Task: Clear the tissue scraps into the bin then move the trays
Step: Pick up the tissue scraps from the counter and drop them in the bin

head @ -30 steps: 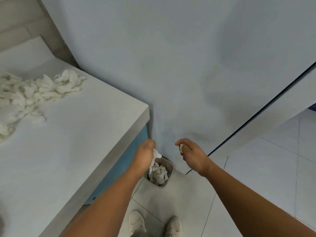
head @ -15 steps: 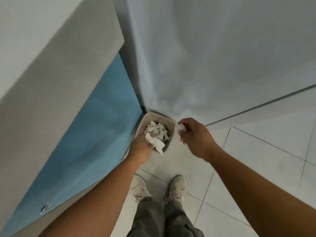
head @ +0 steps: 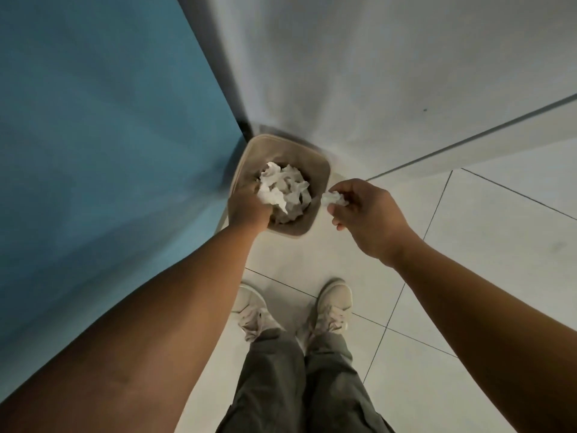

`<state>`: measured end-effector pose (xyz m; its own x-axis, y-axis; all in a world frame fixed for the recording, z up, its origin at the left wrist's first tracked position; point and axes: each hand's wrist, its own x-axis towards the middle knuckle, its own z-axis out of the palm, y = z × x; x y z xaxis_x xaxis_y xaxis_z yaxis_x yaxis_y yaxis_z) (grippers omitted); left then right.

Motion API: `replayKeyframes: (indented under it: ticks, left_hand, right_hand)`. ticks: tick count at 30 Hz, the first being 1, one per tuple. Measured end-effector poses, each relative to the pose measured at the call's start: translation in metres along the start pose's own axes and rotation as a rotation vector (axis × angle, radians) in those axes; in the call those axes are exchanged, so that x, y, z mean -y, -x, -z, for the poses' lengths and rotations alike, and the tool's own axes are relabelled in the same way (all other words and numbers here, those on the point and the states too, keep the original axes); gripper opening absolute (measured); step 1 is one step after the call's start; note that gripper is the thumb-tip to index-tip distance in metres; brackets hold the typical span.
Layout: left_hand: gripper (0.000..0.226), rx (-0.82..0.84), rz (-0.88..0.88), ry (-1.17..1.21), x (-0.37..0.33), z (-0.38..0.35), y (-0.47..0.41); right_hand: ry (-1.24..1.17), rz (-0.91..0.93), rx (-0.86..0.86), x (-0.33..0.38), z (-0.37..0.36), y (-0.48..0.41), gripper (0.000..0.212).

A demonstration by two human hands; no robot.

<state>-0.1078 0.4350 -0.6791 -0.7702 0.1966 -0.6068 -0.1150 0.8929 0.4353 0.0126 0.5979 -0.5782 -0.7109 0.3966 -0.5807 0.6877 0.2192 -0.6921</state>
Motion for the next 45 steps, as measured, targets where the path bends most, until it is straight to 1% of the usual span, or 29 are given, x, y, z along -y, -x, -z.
replayKeyframes:
  ticks: [3, 8, 11, 13, 17, 18, 22, 26, 30, 34, 39, 42, 45]
  left_hand:
    - [0.055, -0.001, -0.021, 0.013, -0.001, -0.001, -0.004]
    - [0.034, -0.013, -0.010, -0.008, 0.005, 0.006, 0.004]
    - [0.035, -0.028, 0.017, 0.055, 0.009, 0.013, 0.013]
    - [0.037, -0.041, 0.032, 0.107, 0.013, 0.015, 0.018]
    - [0.029, -0.033, 0.027, 0.132, 0.026, 0.012, 0.023]
    - [0.029, -0.033, 0.024, 0.133, 0.028, 0.012, 0.023]
    - [0.038, -0.030, 0.023, 0.145, 0.027, 0.014, 0.031]
    - [0.037, -0.050, -0.023, 0.181, 0.005, 0.033, 0.051]
    - [0.037, -0.070, -0.098, 0.178, -0.033, 0.070, 0.085]
    - [0.040, -0.100, -0.222, 0.134, -0.082, 0.119, 0.136]
    - [0.039, -0.183, -0.360, 0.117, -0.146, 0.191, 0.208]
    - [0.044, -0.209, -0.408, 0.121, -0.175, 0.232, 0.250]
    - [0.044, -0.289, -0.462, 0.149, -0.199, 0.271, 0.295]
  right_hand:
    - [0.011, -0.026, 0.008, -0.011, -0.009, -0.001, 0.015]
    - [0.003, -0.102, -0.009, -0.020, -0.029, -0.013, 0.020]
    - [-0.012, -0.113, -0.048, -0.021, -0.044, -0.033, 0.030]
    - [0.027, -0.101, -0.055, -0.016, -0.056, -0.051, 0.032]
    - [0.151, -0.049, -0.017, -0.008, -0.079, -0.079, 0.040]
    - [0.181, -0.048, -0.002, -0.008, -0.082, -0.081, 0.043]
    - [0.235, -0.054, 0.013, -0.013, -0.080, -0.075, 0.050]
    - [0.216, -0.077, -0.004, -0.004, -0.058, -0.045, 0.047]
    - [0.198, -0.039, -0.025, 0.027, -0.022, 0.012, 0.047]
    - [0.195, 0.032, -0.035, 0.077, 0.019, 0.071, 0.048]
    - [0.187, 0.237, -0.084, 0.166, 0.077, 0.137, 0.038]
    - [0.212, 0.327, -0.092, 0.215, 0.107, 0.168, 0.041]
    - [0.213, 0.434, -0.128, 0.256, 0.129, 0.196, 0.041]
